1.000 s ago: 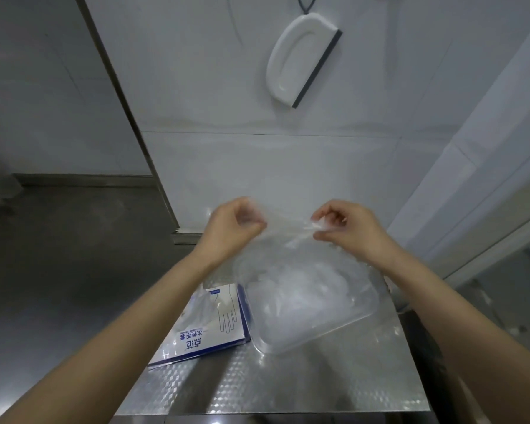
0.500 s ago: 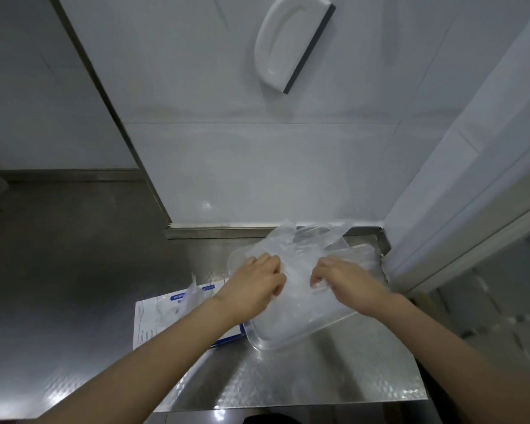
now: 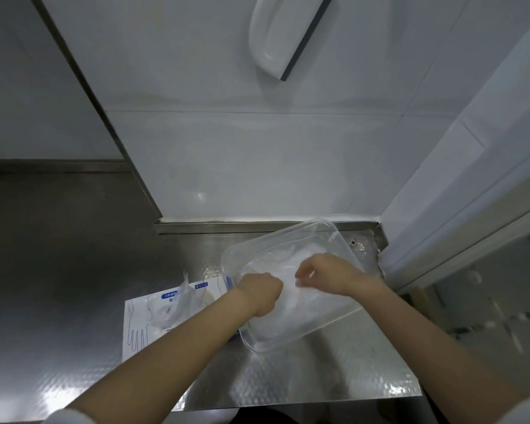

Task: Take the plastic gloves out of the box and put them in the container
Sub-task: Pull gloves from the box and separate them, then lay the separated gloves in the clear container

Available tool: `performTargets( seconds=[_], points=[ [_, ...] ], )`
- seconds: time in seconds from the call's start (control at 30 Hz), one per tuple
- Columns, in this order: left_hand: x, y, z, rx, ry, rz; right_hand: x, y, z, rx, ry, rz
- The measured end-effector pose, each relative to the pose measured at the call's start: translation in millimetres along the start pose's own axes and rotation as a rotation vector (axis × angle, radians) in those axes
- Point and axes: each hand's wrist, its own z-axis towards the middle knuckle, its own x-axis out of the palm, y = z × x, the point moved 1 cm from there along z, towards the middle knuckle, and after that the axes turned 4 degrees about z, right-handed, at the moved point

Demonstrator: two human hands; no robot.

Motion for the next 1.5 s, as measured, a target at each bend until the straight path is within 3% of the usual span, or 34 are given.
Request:
performTargets(
  seconds=[0.07, 0.1, 0.23, 0.4, 0.67, 0.87, 0.97, 1.07, 1.17, 1.23, 1.33, 1.5],
  points=[
    [2.8, -2.4, 5.2, -0.061, -0.151, -0.005, 4.0, 8.1, 5.5, -0.041, -0.257, -0.053],
    [5.0, -3.9, 7.8, -0.101, -0.188, 0.006, 9.0, 11.3, 9.4, -0.065, -0.283, -0.103],
    [22.3, -7.2, 20.4, -0.261, -0.093, 0.062, 34.9, 11.3, 26.1, -0.064, -0.057, -0.218],
    [35.7, -6.0, 29.2, -0.22, 0.075, 0.131, 42.2, -6.5, 35.3, 0.056, 0.06, -0.3],
    [32.7, 3.0, 32.2, -0.155, 0.143, 0.288, 44.9, -21.6, 32.9, 0.173, 0.077, -0.352],
    [21.6, 8.6, 24.6, -0.09, 0.163, 0.26, 30.5, -8.5, 20.1, 0.17, 0.063, -0.39],
    [2.3, 10.7, 4.1, -0.025, -0.006, 0.173, 22.6, 13.9, 4.6, 0.041, -0.134, -0.315],
    [-14.5, 21.4, -30.8, 0.014, -0.367, 0.033, 23.6, 46.6, -12.1, -0.166, -0.403, -0.086],
    [-11.8, 46.0, -69.7, -0.017, -0.708, -0.288, 32.7, 82.8, -21.8, -0.287, -0.486, 0.078],
    [3.3, 69.8, -89.0, -0.136, -0.903, -0.442, 40.5, 104.7, -23.0, -0.353, -0.497, 0.127],
    [35.9, 102.0, -103.4, -0.403, -0.912, -0.576, 52.6, 133.5, -18.9, -0.456, -0.444, 0.074],
    [91.2, 125.2, -117.0, -0.525, -0.662, -0.683, 78.2, 167.6, 0.6, -0.63, -0.269, -0.115]
  ],
)
